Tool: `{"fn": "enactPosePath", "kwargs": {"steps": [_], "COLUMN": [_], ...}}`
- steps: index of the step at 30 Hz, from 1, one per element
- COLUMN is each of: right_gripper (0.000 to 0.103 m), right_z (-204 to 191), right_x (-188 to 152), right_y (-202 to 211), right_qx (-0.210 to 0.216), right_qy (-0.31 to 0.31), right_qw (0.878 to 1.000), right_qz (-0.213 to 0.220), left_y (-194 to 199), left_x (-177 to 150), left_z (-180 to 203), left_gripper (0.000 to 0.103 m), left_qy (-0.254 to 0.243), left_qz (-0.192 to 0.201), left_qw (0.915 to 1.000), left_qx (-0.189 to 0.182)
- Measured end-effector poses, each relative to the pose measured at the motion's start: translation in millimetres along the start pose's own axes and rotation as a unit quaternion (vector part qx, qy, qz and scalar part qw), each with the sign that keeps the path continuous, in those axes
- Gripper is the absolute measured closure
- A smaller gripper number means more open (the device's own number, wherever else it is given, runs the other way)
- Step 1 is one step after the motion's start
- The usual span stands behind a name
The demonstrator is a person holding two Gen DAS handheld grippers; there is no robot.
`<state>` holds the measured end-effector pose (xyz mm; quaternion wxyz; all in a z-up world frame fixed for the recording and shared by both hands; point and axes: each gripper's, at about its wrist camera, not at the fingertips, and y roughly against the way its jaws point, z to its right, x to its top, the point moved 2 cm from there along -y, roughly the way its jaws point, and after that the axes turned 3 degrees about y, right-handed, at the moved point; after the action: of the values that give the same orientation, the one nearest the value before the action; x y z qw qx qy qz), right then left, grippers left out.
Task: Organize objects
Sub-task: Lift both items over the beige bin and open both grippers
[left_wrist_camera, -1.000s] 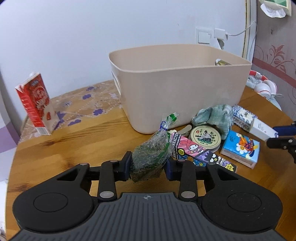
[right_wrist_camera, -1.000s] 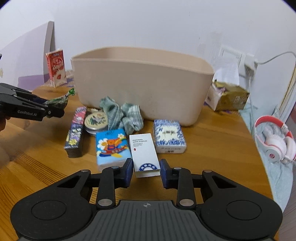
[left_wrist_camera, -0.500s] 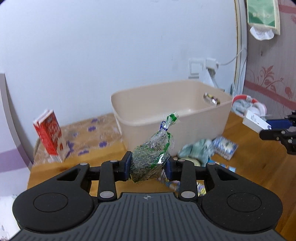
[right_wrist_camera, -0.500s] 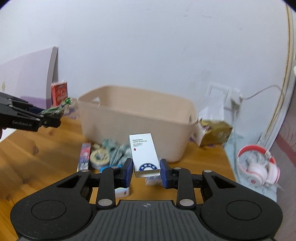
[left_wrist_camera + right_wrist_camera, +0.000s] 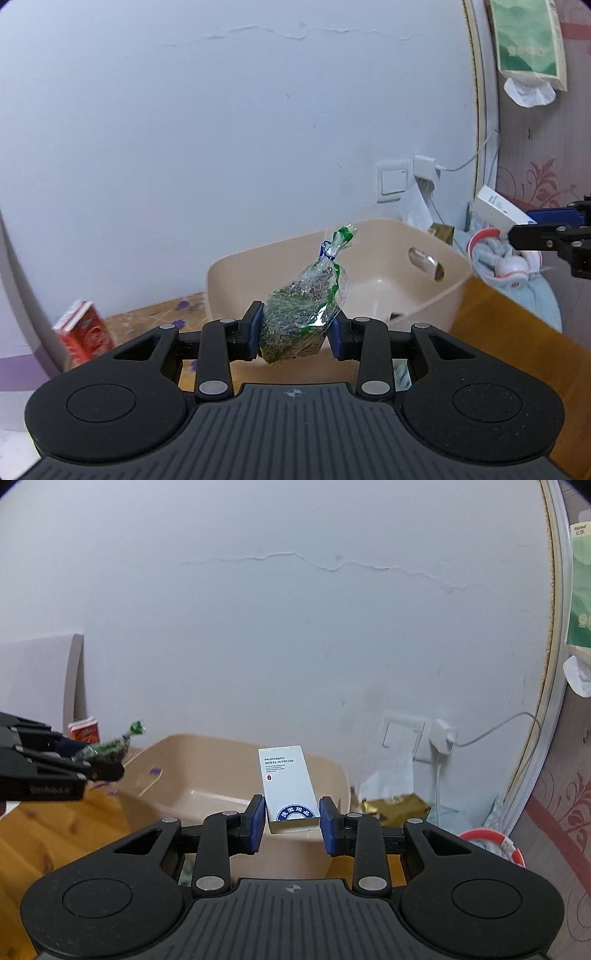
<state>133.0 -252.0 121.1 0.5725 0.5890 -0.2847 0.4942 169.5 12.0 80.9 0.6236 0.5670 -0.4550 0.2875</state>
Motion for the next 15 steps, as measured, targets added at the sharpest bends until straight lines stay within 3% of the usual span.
{"fn": "enactPosePath", "kwargs": {"steps": [10, 15], "right_gripper": [0.073, 0.073], "right_z": [-5, -13], "right_x": [21, 10], "right_y": [-76, -120], "right_qx": [-0.006, -0.004], "right_qy": [0.023, 0.039], "right_qw": [0.999, 0.996], "right_qz": [-0.031, -0.079], "left_y": [-91, -135], "left_x": [19, 15], "left_z": [11, 19], "left_gripper": [0.067, 0.067], "left_qy": [0.014, 0.014], "left_qz": [-0.064, -0.135], "left_qw": [0.9977, 0.9903], "left_qx": [0.017, 0.031]}}
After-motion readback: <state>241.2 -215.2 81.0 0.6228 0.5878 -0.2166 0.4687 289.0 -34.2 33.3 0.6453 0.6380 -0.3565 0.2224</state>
